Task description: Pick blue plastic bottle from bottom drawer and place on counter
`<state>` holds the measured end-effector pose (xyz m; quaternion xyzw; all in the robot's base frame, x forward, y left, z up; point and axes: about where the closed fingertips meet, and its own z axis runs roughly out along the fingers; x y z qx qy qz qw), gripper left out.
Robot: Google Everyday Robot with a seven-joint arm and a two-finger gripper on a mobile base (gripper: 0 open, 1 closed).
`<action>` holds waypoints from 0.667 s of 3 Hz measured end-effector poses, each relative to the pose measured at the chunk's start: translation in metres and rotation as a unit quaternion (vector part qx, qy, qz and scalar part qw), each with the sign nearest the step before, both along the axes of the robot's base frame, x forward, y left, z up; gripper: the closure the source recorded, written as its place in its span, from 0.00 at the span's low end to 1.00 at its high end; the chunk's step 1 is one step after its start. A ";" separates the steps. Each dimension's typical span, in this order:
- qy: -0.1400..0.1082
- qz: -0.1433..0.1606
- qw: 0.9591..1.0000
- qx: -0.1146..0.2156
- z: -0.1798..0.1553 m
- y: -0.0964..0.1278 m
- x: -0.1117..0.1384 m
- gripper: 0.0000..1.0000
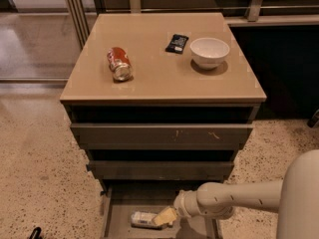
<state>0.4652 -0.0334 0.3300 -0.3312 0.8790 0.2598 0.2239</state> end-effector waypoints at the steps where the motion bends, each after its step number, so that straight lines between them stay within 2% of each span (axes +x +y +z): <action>1: 0.015 0.021 0.999 -0.021 -0.038 0.010 -0.006 0.00; 2: 0.018 0.052 0.998 -0.038 -0.069 0.031 -0.003 0.00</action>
Offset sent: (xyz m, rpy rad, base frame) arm 0.0046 0.0447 -0.0966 -0.1137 0.0326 0.1533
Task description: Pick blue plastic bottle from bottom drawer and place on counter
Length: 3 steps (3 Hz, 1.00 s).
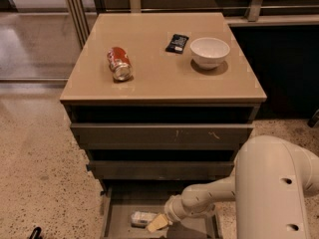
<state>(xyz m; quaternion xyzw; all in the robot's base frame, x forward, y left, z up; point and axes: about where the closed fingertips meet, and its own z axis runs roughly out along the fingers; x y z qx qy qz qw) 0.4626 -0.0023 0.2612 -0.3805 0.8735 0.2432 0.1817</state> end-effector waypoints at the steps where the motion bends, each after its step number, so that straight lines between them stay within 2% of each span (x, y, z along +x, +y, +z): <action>1: 0.000 0.000 1.000 0.000 0.000 0.000 0.000 0.00; 2: -0.004 -0.018 1.000 -0.023 -0.014 -0.003 -0.004 0.00; 3: -0.016 -0.027 0.998 -0.055 -0.041 0.006 0.002 0.00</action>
Offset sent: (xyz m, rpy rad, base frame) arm -0.0140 -0.0175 -0.0511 -0.1851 -0.0360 -0.1494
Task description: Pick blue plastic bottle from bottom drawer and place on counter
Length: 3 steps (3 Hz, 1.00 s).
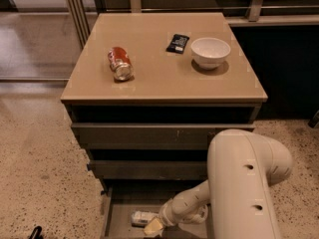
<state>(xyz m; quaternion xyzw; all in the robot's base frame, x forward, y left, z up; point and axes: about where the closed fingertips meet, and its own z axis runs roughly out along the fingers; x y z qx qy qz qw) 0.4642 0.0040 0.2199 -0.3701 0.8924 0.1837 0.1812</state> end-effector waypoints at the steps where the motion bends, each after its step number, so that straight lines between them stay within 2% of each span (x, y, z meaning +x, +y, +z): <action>1: -0.010 0.007 1.000 -0.006 -0.030 0.020 0.022 0.00; 2: -0.010 0.007 1.000 -0.004 -0.031 0.021 0.024 0.00; 3: 0.003 0.005 1.000 0.002 -0.045 0.018 0.015 0.00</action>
Offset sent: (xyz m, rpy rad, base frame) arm 0.0332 0.0224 -0.0422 0.0186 -0.0111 0.0233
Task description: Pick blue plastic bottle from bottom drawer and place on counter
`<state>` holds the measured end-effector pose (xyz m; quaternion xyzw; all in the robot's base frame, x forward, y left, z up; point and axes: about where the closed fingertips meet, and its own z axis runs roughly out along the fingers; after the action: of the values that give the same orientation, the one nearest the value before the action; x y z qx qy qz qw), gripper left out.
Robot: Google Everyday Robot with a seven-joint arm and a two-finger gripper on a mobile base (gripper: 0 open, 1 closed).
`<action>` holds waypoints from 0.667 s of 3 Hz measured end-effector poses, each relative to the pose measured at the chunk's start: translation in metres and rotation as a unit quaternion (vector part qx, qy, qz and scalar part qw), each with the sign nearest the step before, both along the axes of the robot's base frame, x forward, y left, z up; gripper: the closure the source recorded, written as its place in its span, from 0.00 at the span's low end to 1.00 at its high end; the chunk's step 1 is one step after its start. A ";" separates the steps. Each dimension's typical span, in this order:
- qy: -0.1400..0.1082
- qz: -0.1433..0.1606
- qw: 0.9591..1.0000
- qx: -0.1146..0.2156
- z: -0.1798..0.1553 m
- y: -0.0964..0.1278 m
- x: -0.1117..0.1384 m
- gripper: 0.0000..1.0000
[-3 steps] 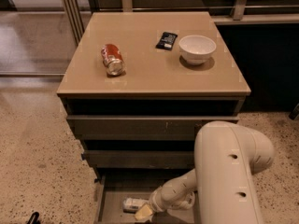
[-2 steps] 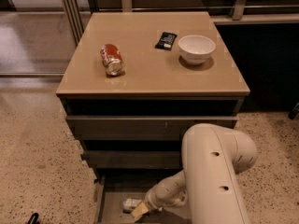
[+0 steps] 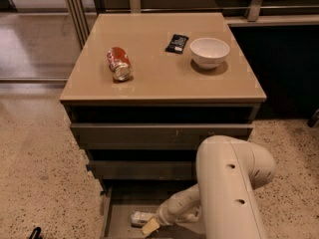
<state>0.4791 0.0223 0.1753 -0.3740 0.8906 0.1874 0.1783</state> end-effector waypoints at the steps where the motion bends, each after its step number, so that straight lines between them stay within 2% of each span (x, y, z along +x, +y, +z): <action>1: 0.005 -0.012 1.000 -0.005 -0.016 -0.004 -0.002 0.00; 2: 0.005 -0.023 1.000 -0.015 -0.030 -0.006 -0.001 0.00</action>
Offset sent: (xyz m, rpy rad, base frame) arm 0.0026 -0.0108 -0.0446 -0.0579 0.0061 -0.0760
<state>0.4780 0.0160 0.1454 -0.3549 0.9027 0.1714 0.1724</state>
